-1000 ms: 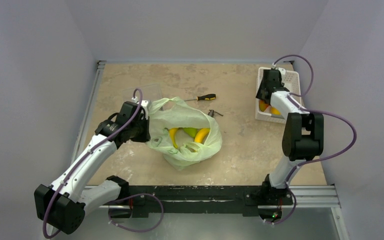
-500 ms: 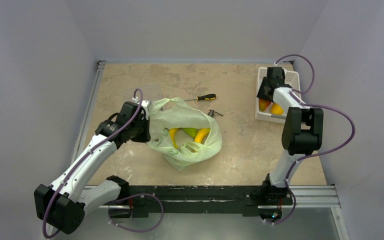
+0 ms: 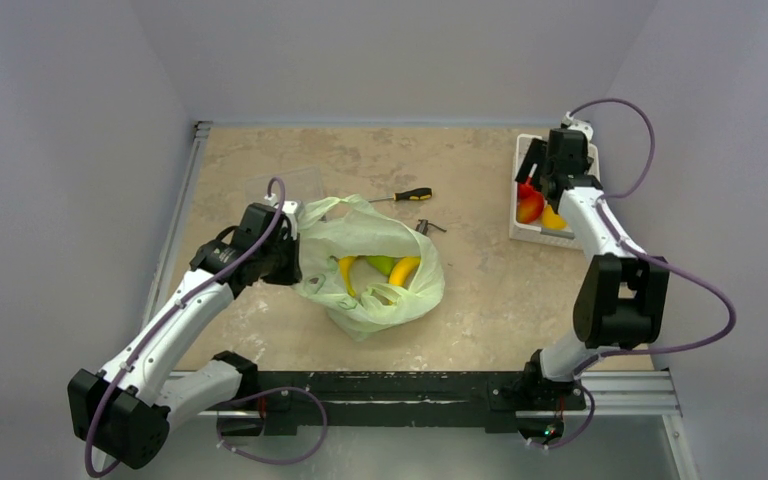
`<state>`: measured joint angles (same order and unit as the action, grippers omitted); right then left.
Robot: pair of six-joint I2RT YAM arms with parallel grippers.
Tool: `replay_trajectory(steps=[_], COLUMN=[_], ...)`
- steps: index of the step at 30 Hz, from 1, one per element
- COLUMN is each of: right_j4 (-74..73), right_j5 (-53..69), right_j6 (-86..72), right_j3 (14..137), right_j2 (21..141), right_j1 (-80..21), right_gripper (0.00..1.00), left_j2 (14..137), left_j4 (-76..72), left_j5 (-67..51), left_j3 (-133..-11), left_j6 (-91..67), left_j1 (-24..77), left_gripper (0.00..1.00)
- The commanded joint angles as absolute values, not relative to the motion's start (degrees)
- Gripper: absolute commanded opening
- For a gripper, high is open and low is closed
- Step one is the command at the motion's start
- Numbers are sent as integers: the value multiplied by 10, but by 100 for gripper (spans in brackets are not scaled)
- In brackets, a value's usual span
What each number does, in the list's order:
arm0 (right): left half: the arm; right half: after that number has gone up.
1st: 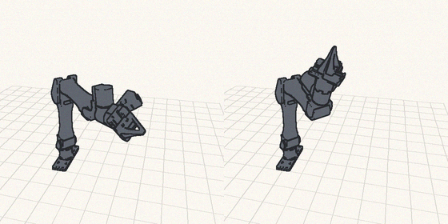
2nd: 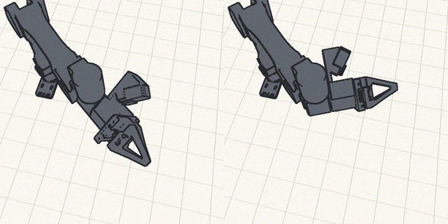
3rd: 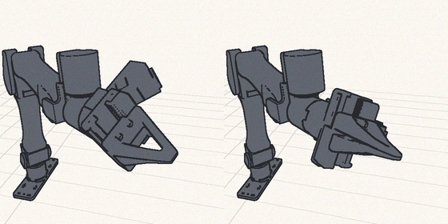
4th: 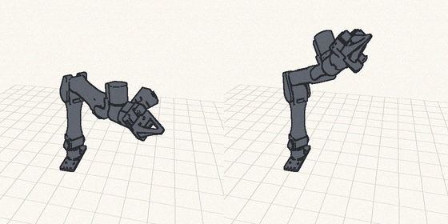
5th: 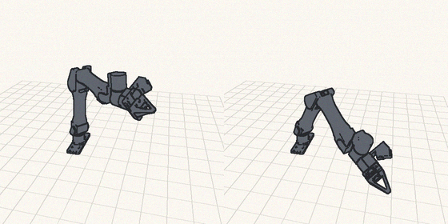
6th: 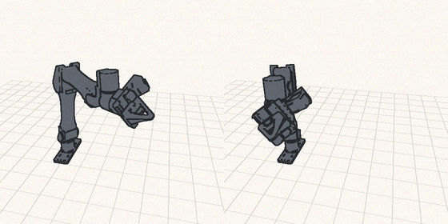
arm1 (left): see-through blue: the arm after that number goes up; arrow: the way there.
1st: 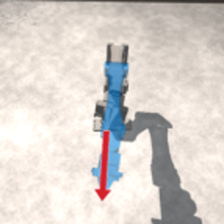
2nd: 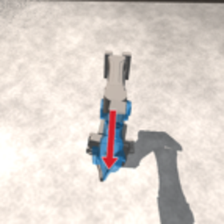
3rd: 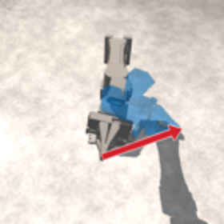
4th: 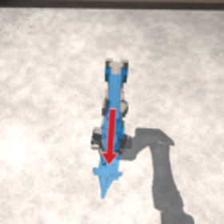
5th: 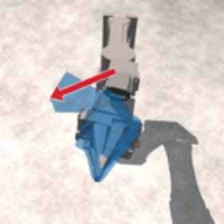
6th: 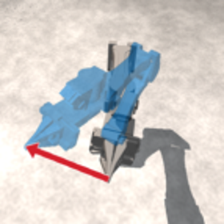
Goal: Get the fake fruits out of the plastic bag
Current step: Place the fake fruit in the bin, then take out the fake fruit from the plastic bag.
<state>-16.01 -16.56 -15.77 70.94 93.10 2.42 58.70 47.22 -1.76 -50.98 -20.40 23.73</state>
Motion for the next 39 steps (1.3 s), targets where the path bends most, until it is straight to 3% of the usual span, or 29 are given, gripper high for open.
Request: replay_trajectory(steps=[1,7,16,23,31,39], right_j4=[-119,-124,-87,-46,48,170], right_j5=[-122,-110,81,70,-8,-133], right_j6=[-149,-115,-120,-118,-188,-265], right_j3=[687,642,488,440,444,455], right_j2=[871,824,658,570,688,821], right_j1=[-25,-146,-236,-399,-532,-558], right_gripper=[81,79,73,69,68,66], left_j2=[576,580,599,624,621,622], left_j4=[464,465,498,486,483,480], left_j5=[-25,-21,-2,3,3,3], left_j3=[-523,-529,-555,-544,-538,-538], left_j6=[-204,-202,-186,-190,-187,-182], left_j1=[240,240,255,256,256,256], left_gripper=[0,0,0,0,0,0])
